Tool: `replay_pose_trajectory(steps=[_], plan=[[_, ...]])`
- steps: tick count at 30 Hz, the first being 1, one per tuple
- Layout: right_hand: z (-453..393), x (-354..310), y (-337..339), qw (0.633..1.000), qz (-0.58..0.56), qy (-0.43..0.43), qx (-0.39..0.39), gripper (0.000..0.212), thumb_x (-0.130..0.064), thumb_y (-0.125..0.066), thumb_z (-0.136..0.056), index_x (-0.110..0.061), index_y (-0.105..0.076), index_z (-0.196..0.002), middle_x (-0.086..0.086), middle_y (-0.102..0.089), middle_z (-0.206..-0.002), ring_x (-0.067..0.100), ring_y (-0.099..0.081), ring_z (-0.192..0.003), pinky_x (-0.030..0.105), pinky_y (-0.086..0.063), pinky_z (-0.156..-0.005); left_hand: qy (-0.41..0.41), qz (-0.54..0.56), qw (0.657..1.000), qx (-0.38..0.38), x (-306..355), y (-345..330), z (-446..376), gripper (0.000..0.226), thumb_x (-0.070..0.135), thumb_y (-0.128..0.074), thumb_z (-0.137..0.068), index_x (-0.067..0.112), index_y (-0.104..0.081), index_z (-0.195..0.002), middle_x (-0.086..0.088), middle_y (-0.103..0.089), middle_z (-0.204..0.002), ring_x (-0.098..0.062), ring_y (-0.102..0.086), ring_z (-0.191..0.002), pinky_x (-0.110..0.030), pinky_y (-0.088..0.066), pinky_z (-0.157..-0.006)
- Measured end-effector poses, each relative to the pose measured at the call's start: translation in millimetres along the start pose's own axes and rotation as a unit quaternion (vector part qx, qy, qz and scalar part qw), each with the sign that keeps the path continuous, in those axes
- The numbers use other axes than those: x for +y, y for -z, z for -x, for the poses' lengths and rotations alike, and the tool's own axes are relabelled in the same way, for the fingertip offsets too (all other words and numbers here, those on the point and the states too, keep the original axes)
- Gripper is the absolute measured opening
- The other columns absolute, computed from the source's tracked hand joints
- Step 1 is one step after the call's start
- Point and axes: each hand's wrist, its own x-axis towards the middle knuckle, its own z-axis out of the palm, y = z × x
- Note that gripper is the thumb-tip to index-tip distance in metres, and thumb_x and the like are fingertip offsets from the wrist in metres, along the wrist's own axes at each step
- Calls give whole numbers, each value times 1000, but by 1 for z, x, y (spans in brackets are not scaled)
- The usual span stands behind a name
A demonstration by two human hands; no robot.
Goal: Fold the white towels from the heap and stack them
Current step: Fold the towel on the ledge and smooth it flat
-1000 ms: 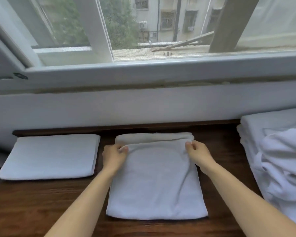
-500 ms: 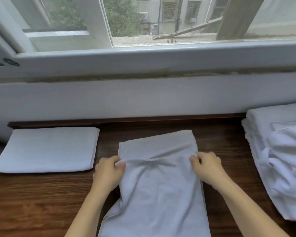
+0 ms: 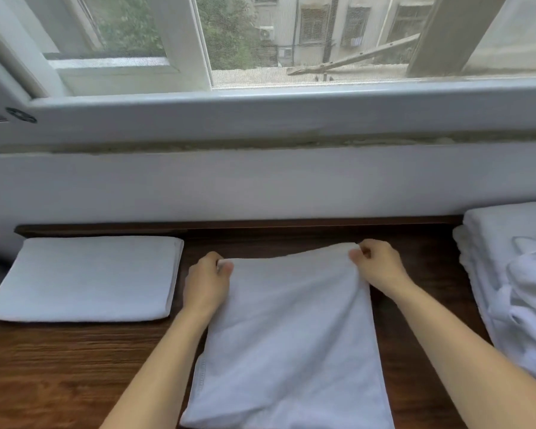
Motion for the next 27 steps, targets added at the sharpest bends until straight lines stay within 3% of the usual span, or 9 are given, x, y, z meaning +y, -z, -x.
replay_pose_trajectory(steps=[3, 6, 9, 12, 16, 21, 24, 27], plan=[[-3, -4, -15, 996, 61, 15, 58, 17, -29, -58, -101, -14, -63, -95, 10, -59, -108, 30, -59, -93, 41, -52, -81, -3, -45, 998, 50, 5, -14, 9, 12, 30, -61, -98, 20, -64, -101, -6, -63, -101, -31, -63, -94, -35, -45, -71], [-7, -7, -20, 992, 99, 8, 73, 16, -27, -59, -100, -11, -61, -106, 16, -45, -125, 36, -52, -107, 42, -50, -89, 36, -27, 995, 85, 13, -20, 14, 27, 23, -66, -96, 12, -55, -119, -14, -55, -119, -36, -58, -107, -38, -41, -77], [-13, -13, -18, 998, 36, 10, 43, 10, -23, -61, -99, -13, -58, -102, 13, -53, -118, 22, -55, -88, 34, -47, -73, 73, 36, 995, 59, 12, -22, 10, 33, 21, -66, -96, 9, -53, -124, -15, -63, -120, -37, -61, -111, -38, -45, -83], [-14, -18, -10, 1000, -13, -6, -4, 8, -23, -62, -98, -16, -59, -98, 6, -62, -101, 15, -57, -84, 28, -43, -62, 61, 80, 993, 56, 7, -17, 8, 17, 20, -65, -95, 15, -60, -110, -6, -67, -106, -28, -62, -99, -35, -47, -79], [-18, -22, 2, 999, -7, 30, -30, 8, -22, -65, -96, -16, -60, -94, 4, -63, -96, 18, -59, -86, 29, -45, -65, -12, 102, 992, 67, 2, -11, 16, 11, 16, -63, -94, 24, -55, -93, 6, -63, -85, -22, -61, -81, -40, -49, -71], [-20, -34, 8, 986, -36, 63, -151, 8, -18, -68, -94, -19, -62, -89, 3, -64, -99, 20, -60, -90, 31, -48, -71, -66, 119, 988, 67, -1, -12, 26, 16, 14, -60, -97, 29, -57, -93, 7, -65, -83, -13, -60, -73, -36, -49, -66], [-18, -34, 9, 978, -47, 80, -184, 8, -16, -70, -91, -17, -63, -86, 4, -64, -94, 20, -59, -87, 33, -48, -74, -43, 109, 992, 55, -4, -14, 26, 20, 10, -63, -91, 29, -64, -86, 11, -69, -85, -11, -63, -79, -34, -47, -67], [-17, -34, 13, 978, -6, 94, -188, 7, -15, -69, -87, -13, -63, -84, 3, -58, -86, 18, -51, -80, 32, -41, -68, -39, 91, 993, 65, -6, -15, 25, 11, 15, -69, -91, 25, -74, -91, 15, -71, -90, -9, -64, -87, -27, -44, -74]])
